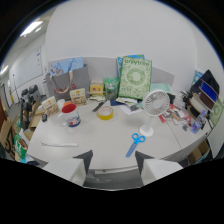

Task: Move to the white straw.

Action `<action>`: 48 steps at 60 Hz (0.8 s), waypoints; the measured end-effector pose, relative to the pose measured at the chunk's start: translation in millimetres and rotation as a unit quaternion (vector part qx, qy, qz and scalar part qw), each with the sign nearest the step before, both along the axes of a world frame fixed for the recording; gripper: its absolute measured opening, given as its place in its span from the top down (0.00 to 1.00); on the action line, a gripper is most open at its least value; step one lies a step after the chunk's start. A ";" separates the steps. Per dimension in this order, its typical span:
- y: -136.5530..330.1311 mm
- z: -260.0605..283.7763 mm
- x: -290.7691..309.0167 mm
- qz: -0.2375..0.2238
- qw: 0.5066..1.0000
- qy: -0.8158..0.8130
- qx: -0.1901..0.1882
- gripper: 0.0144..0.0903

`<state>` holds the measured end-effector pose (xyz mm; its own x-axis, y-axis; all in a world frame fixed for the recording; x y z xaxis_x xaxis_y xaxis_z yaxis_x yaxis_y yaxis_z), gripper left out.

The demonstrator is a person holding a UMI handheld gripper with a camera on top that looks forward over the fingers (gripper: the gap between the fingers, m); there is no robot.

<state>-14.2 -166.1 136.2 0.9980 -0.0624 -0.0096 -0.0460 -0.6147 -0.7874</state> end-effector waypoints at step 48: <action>-55.8 -35.7 -159.6 0.031 0.999 0.036 -0.011 0.08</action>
<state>-173.9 -221.9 100.4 0.9968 -0.0013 -0.0805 -0.0630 -0.6347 -0.7702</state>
